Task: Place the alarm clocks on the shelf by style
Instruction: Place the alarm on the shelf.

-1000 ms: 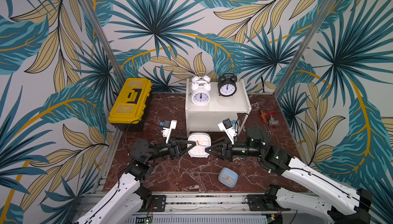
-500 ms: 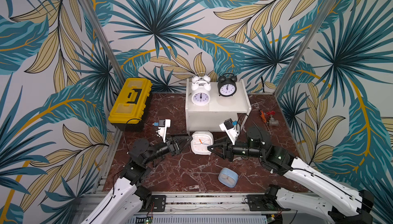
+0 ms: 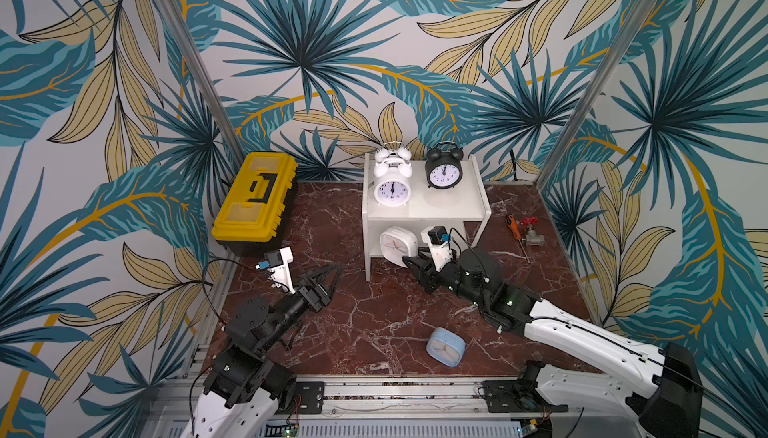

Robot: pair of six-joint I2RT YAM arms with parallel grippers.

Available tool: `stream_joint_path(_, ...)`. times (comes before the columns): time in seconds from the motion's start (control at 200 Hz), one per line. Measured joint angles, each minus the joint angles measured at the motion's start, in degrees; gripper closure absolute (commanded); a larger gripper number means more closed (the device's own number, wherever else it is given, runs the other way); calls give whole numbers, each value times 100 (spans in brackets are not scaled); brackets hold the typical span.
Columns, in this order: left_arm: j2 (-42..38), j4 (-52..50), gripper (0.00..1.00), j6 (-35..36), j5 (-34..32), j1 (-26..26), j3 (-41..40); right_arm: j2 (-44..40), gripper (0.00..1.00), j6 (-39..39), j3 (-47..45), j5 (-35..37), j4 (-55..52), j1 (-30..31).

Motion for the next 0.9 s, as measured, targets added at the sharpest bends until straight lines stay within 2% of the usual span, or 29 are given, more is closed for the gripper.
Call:
stream_joint_path(0.326,-7,-118,31,-247,-142,0,-179,859,76,-330,-125,625,1279,11)
stream_joint_path(0.901,20,74,35,-323,-138,0,-378,1851,71,-352,37,811,2179,22)
